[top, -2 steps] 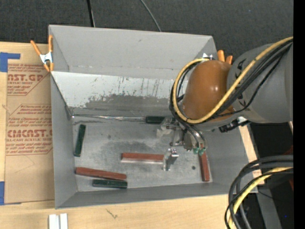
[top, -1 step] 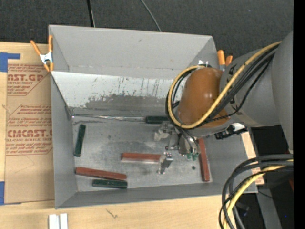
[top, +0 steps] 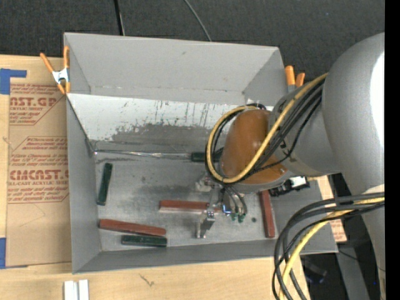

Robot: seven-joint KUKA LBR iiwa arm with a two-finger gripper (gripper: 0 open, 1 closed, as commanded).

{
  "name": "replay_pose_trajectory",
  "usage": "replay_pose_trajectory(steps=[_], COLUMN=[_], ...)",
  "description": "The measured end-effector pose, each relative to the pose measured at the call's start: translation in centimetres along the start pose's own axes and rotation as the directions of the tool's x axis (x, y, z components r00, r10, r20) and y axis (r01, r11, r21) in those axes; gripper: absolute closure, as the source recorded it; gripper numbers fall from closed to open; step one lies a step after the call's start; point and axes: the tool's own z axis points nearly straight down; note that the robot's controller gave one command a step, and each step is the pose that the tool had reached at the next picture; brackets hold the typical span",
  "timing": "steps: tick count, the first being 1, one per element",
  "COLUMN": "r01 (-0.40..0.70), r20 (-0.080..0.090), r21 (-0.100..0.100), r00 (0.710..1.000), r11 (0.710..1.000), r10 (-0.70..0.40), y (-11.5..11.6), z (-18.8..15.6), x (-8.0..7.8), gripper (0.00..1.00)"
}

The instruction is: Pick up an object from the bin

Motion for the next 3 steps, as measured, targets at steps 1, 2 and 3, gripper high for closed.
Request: replay_pose_trajectory(steps=[1, 2, 3], r01=[-0.065, -0.065, -0.066], r20=[0.002, 0.002, -0.002], r21=[-0.002, -0.002, -0.001], r00=[0.998, 0.998, 0.998], r11=[0.998, 0.998, 0.998], r10=[0.065, 0.065, 0.066], y=[-0.13, -0.13, -0.15], z=[-0.56, -0.56, -1.02], x=[0.70, 0.70, 0.78], gripper=[1.00, 1.00, 1.00])
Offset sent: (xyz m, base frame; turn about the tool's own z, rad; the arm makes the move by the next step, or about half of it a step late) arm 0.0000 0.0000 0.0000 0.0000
